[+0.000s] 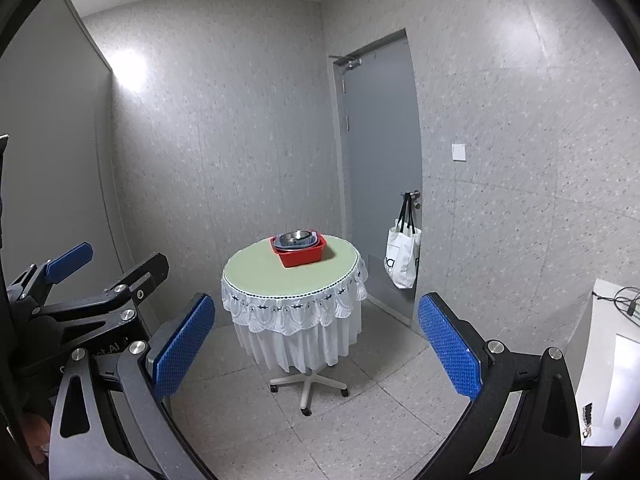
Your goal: Organize plates and bowls
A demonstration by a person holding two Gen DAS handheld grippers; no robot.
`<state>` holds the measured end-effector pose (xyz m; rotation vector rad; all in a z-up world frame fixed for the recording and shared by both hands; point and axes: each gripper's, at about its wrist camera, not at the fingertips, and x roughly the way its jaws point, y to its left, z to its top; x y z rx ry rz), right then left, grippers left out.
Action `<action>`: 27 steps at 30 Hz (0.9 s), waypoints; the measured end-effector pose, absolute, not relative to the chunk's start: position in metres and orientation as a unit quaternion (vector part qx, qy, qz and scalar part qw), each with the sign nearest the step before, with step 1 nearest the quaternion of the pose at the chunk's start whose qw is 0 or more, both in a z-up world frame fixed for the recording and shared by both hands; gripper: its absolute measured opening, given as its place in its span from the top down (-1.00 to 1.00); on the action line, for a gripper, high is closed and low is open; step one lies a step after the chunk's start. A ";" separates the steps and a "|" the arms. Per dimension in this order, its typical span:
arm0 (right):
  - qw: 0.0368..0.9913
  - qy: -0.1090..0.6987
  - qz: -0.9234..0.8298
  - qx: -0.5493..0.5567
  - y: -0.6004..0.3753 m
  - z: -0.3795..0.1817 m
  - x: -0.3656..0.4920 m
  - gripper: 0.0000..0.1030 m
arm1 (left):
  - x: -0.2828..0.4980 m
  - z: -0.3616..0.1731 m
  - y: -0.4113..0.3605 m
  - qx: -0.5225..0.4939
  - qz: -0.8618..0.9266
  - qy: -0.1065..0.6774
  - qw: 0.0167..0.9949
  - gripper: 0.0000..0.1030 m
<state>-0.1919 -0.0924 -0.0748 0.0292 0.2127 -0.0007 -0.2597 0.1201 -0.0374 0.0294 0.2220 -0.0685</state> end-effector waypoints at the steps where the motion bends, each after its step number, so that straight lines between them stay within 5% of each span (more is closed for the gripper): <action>1: 0.994 0.105 -0.001 0.015 -0.092 -0.075 -0.197 -1.00 | -0.266 -0.038 0.120 0.015 -0.036 0.108 0.993 -0.99; 27: 0.995 0.096 -0.002 0.011 -0.087 -0.073 -0.217 -1.00 | -0.265 -0.031 0.135 0.010 -0.037 0.105 0.994 -0.99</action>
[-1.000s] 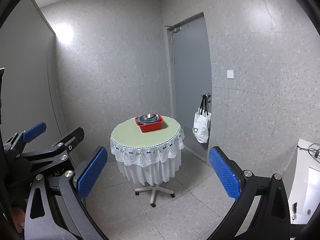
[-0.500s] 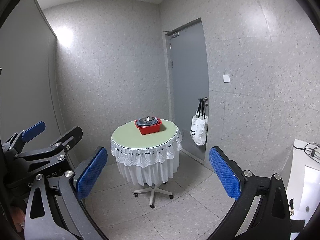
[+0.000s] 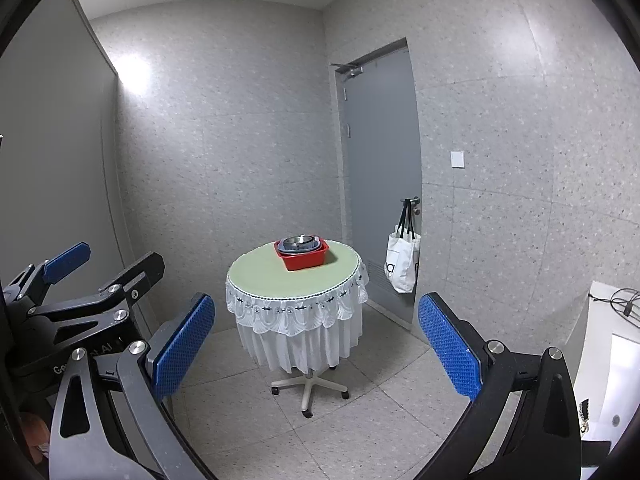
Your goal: Organize plates and bowls
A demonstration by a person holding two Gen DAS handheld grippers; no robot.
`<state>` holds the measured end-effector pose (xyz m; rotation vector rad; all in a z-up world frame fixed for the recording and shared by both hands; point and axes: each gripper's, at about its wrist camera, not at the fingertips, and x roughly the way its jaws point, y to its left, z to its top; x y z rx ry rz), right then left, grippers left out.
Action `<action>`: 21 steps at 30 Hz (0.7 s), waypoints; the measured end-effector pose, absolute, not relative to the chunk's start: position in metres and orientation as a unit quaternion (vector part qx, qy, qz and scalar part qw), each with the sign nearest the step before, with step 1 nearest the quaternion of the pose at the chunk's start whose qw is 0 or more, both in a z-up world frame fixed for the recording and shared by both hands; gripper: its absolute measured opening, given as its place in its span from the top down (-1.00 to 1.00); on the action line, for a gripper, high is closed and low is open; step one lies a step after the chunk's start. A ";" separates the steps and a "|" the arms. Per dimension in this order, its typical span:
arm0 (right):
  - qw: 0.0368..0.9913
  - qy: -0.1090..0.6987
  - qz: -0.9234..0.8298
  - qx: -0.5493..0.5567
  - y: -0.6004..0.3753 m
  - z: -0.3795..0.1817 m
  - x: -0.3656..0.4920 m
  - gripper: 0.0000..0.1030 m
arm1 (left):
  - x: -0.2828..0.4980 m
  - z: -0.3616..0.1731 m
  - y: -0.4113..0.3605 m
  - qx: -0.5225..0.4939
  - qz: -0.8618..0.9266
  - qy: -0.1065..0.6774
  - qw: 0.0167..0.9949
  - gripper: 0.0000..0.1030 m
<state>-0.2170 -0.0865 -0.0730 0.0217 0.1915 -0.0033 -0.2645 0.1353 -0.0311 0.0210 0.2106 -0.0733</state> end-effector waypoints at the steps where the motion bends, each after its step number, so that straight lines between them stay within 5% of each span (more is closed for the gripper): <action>1: 0.995 0.095 -0.001 0.011 -0.087 -0.073 -0.216 -1.00 | -0.264 -0.032 0.134 0.011 -0.036 0.105 0.994 -0.99; 21: 0.995 0.097 -0.001 0.011 -0.092 -0.074 -0.217 -1.00 | -0.253 -0.044 0.124 0.010 -0.034 0.100 0.994 -0.99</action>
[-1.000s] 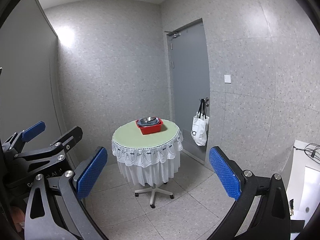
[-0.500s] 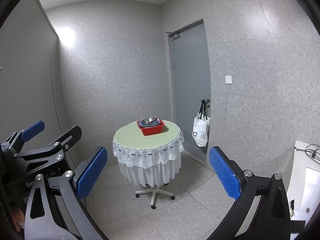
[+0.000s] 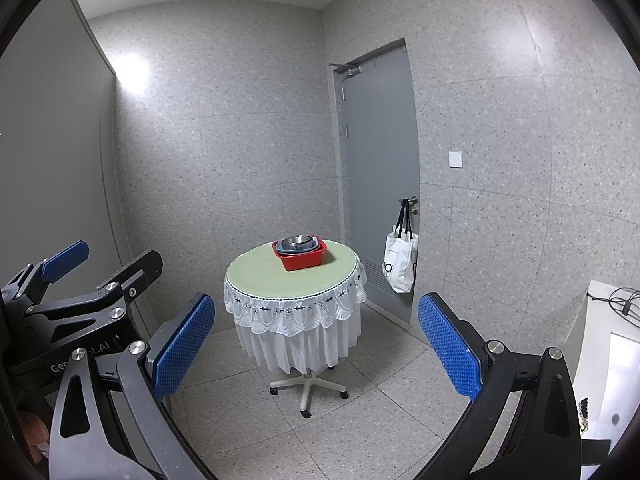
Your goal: Organize plates and bowls
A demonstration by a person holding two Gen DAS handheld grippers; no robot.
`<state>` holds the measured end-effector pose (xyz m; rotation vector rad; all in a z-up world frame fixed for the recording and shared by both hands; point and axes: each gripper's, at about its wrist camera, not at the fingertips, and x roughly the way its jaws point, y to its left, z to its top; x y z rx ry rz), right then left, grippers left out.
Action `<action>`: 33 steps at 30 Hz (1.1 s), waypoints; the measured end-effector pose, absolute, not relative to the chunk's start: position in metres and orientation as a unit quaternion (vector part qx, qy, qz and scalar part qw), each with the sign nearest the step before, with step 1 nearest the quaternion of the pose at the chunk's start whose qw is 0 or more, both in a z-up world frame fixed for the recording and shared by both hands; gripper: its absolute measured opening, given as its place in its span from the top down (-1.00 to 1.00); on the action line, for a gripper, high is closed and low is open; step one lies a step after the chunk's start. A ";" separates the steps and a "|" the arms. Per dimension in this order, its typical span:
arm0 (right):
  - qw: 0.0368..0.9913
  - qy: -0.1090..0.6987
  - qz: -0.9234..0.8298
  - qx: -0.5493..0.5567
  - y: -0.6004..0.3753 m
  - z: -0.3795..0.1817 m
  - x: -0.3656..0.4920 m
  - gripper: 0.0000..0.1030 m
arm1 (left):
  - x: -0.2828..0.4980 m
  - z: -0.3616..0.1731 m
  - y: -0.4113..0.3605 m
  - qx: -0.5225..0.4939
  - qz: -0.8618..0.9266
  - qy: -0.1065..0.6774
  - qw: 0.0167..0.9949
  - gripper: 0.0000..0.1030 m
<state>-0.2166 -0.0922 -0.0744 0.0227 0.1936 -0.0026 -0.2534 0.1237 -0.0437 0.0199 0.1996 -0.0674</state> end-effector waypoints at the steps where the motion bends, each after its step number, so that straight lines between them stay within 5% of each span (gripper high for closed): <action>1: 0.995 0.097 -0.001 0.011 -0.092 -0.075 -0.217 -1.00 | -0.253 -0.044 0.124 0.010 -0.034 0.099 0.994 -0.99; 33: 0.995 0.099 -0.001 0.014 -0.089 -0.074 -0.222 -1.00 | -0.257 -0.051 0.120 0.008 -0.033 0.095 0.995 -0.99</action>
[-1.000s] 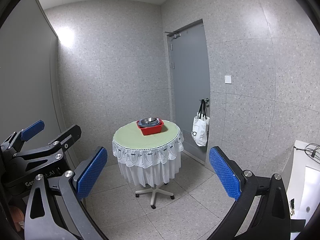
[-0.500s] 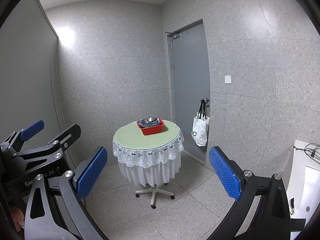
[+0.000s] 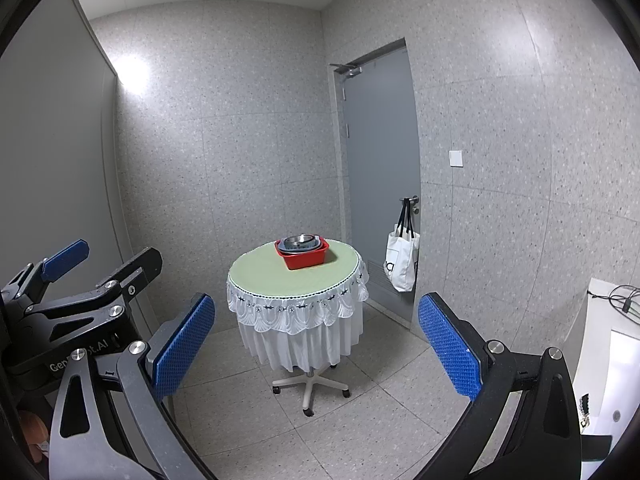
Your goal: Organize plates and bowls
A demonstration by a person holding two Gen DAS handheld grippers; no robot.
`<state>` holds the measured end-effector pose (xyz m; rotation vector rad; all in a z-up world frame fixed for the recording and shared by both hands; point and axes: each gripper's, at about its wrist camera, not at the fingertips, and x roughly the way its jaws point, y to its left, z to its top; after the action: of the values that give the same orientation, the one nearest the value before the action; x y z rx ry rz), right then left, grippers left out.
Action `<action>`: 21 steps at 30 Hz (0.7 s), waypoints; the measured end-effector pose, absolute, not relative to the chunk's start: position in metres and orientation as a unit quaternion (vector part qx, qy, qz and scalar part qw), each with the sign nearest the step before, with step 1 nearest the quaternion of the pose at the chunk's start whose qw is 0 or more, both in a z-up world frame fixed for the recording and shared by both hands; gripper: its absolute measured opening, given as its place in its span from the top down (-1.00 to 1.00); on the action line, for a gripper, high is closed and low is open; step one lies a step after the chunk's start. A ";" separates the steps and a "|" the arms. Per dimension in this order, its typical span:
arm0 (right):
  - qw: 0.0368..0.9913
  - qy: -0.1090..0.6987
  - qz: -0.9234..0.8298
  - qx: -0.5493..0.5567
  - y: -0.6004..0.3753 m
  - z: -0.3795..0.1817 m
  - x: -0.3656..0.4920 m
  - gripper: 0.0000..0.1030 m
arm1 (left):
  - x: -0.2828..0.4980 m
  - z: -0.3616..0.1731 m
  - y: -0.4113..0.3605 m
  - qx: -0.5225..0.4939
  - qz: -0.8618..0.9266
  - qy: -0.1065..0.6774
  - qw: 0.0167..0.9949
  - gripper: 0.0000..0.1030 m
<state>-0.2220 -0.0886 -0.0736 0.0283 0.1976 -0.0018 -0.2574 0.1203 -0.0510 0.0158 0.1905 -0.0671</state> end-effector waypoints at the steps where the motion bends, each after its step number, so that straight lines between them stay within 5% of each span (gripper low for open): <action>1: 0.995 0.099 -0.001 0.014 -0.087 -0.073 -0.223 -1.00 | -0.258 -0.051 0.121 0.008 -0.033 0.095 0.995 -0.99; 21: 0.995 0.099 0.004 0.013 -0.083 -0.070 -0.221 -1.00 | -0.263 -0.053 0.120 0.011 -0.027 0.093 0.995 -0.99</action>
<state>-0.2215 -0.0828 -0.0699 0.0265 0.1986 0.0083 -0.2625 0.1203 -0.0535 0.0217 0.1857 -0.0550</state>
